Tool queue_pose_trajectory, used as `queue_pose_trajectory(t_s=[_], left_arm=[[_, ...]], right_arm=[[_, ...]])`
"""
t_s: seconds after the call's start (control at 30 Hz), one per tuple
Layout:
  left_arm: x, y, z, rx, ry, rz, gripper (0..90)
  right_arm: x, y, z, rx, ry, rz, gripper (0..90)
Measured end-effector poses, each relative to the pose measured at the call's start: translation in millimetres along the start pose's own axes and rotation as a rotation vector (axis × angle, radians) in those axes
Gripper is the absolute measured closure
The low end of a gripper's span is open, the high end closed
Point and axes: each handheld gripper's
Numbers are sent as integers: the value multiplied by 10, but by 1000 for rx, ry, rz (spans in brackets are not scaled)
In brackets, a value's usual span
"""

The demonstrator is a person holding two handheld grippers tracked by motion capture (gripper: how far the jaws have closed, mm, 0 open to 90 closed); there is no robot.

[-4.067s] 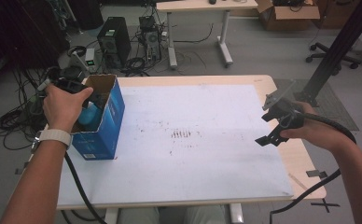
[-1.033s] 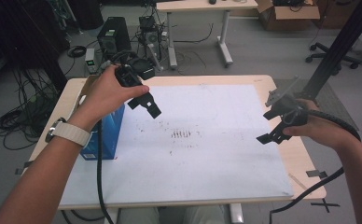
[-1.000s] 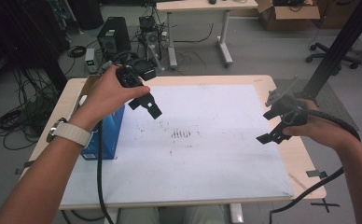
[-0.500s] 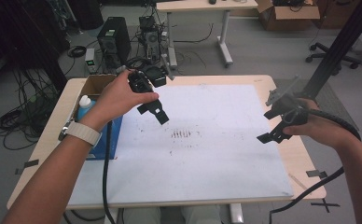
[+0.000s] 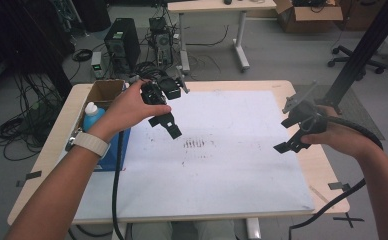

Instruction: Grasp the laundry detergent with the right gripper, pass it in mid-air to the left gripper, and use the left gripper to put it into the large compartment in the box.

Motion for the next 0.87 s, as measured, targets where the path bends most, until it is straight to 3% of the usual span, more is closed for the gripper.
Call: queue_pose_trajectory(t_s=[0.87], left_arm=[[-33, 19, 34, -5, -5, 5, 52]], right_arm=[[-31, 7, -31, -5, 4, 6, 55]])
Point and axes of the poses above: each handheld gripper's, and its own axes: x roughly backward along the jaws, z roughly out of its top, y roughly to its right, and after that the axes turned 13 degrees about -x, right-handed
